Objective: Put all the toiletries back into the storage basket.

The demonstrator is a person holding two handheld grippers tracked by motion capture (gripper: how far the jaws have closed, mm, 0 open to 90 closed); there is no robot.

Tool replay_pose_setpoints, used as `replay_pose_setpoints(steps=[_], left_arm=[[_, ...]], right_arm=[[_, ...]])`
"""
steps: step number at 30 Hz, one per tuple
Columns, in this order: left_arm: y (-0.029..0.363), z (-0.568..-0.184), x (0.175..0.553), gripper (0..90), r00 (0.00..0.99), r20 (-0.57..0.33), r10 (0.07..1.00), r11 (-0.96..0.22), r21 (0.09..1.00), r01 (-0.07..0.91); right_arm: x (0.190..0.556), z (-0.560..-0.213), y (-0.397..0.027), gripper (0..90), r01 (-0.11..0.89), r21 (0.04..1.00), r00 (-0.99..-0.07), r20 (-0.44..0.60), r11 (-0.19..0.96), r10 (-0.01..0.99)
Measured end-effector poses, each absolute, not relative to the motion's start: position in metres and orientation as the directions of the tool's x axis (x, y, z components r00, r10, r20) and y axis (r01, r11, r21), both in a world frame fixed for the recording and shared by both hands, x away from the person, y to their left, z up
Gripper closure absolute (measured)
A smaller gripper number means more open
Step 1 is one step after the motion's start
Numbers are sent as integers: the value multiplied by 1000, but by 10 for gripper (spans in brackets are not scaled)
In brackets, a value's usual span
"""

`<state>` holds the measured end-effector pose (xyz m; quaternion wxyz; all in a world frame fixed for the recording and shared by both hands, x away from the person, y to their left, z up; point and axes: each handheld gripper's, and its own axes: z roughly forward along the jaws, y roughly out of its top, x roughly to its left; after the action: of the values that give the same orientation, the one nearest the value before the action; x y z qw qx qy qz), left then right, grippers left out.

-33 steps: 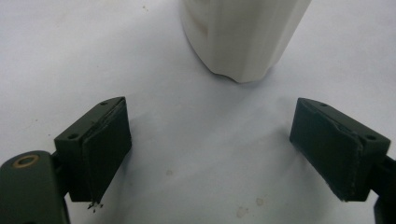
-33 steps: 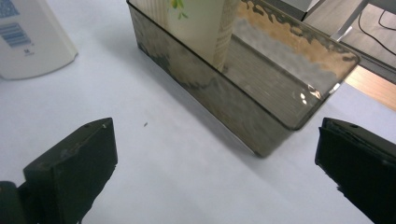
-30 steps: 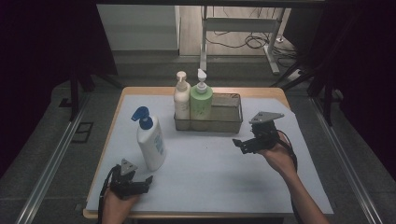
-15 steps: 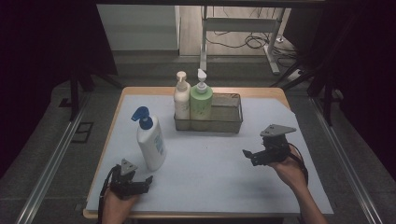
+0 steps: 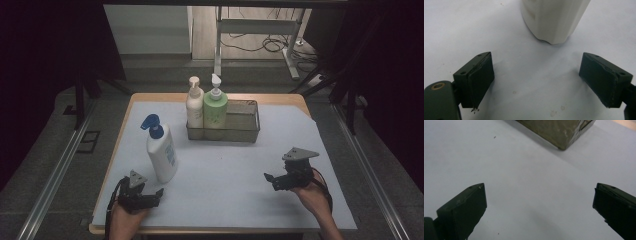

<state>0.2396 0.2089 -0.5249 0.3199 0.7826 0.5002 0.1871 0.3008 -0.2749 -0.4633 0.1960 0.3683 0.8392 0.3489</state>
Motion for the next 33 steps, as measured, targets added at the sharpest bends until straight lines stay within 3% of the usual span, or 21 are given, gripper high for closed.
replay_pose_setpoints(steps=[19, 22, 33], left_arm=[[209, -525, 240, 123, 431, -26, 902, -298, 686, 664], [209, -525, 240, 123, 431, -25, 902, -298, 686, 664], [209, -524, 240, 133, 431, -26, 902, -298, 685, 665]], right_arm=[[295, -518, -279, 0, 566, 660, -641, -24, 494, 767], [295, -521, -284, 0, 572, 684, -634, 18, 453, 773], [294, -522, -283, 0, 563, 688, -635, 5, 459, 772]])
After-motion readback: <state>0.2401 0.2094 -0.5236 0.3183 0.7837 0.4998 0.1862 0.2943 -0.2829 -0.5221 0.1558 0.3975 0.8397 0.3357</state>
